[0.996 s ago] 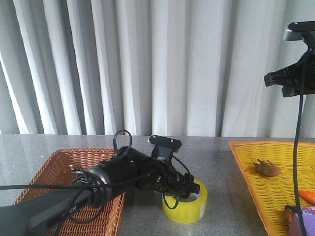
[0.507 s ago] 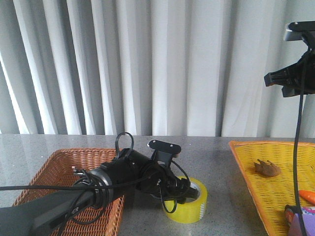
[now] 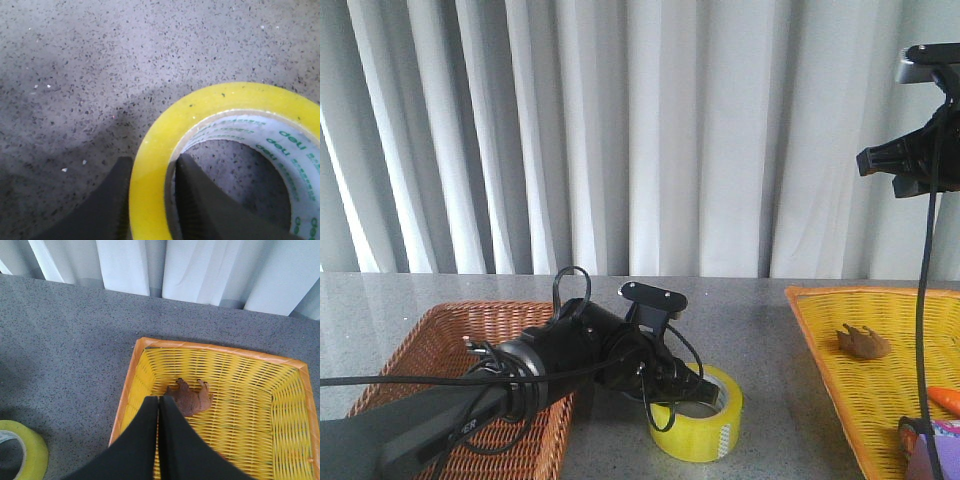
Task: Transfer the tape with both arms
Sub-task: 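Lift the tape with the left gripper and carry it over the brown basket, then lower the tape into the brown basket and open the left gripper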
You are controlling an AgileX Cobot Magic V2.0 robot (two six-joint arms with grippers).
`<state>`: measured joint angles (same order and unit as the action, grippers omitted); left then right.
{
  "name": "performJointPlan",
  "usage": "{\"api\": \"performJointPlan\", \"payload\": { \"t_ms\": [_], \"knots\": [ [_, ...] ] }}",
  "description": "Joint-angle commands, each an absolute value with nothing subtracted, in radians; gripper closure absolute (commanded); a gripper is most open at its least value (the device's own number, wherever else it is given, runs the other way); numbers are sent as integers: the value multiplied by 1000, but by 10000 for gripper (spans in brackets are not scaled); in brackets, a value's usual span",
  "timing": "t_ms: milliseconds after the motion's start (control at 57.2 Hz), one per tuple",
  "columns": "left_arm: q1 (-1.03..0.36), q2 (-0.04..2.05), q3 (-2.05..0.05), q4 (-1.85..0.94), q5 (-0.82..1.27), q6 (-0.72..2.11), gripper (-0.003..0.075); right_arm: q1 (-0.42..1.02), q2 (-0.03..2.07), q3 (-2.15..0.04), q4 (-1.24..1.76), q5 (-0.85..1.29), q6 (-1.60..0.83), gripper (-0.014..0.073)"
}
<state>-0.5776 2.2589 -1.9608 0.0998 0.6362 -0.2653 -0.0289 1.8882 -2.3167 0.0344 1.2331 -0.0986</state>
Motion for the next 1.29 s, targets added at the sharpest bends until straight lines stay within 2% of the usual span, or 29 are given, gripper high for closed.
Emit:
{"api": "performJointPlan", "payload": {
  "t_ms": [0, 332, 699, 1049, 1276],
  "knots": [
    [-578, 2126, -1995, 138, 554, -277, 725, -34, 1841, -2341, 34, 1178, -103, 602],
    [-510, 1905, -1994, 277, 566, -383, 717, -34, 1841, -2341, 34, 1178, -103, 602],
    [-288, 1847, -1973, 317, 834, -389, 717, -34, 1841, -2341, 34, 1178, -103, 602],
    [-205, 1848, -1677, 308, 671, -410, 717, -34, 1841, -2341, 34, 1180, -103, 602],
    [-190, 1848, -1558, 308, 575, -468, 715, -34, 1841, -2341, 34, 1180, -103, 602]
  ]
}}
